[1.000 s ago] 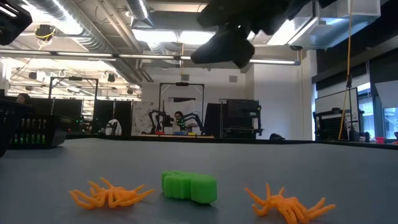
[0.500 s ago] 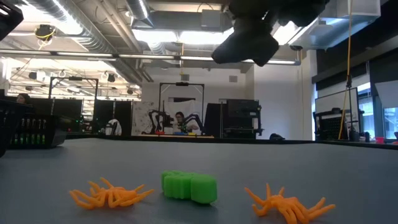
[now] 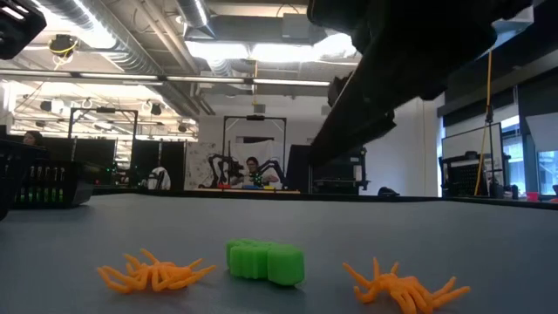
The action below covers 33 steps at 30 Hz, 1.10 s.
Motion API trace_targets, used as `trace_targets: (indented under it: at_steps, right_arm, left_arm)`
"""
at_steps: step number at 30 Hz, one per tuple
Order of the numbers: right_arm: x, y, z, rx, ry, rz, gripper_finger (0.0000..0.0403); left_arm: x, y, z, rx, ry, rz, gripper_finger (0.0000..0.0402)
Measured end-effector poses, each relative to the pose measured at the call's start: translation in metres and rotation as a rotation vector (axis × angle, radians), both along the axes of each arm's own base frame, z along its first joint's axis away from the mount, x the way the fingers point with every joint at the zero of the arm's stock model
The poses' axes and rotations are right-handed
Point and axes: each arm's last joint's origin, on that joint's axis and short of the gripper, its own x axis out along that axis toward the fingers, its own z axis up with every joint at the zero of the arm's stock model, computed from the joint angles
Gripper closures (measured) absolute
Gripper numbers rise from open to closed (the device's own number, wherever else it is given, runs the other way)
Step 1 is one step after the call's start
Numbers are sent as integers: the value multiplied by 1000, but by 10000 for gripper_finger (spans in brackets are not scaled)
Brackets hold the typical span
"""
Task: Sort Halloween decoration
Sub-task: Put the orange spider toy into the bottom left black bin
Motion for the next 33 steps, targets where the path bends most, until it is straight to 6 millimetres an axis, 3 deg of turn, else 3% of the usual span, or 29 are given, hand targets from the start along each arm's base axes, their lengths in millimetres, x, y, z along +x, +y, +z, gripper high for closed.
trace_targets:
  at_steps: [17, 27, 33]
  right_arm:
    - [1, 1, -4, 11, 12, -15, 128]
    - [0, 1, -4, 44, 27, -14, 128]
    - [-4, 10, -4, 57, 36, 34, 128]
  left_arm:
    - [0, 0, 0, -62, 39, 74, 398]
    - [-1, 1, -2, -59, 63, 60, 327]
    - [-1, 1, -1, -56, 61, 56, 317]
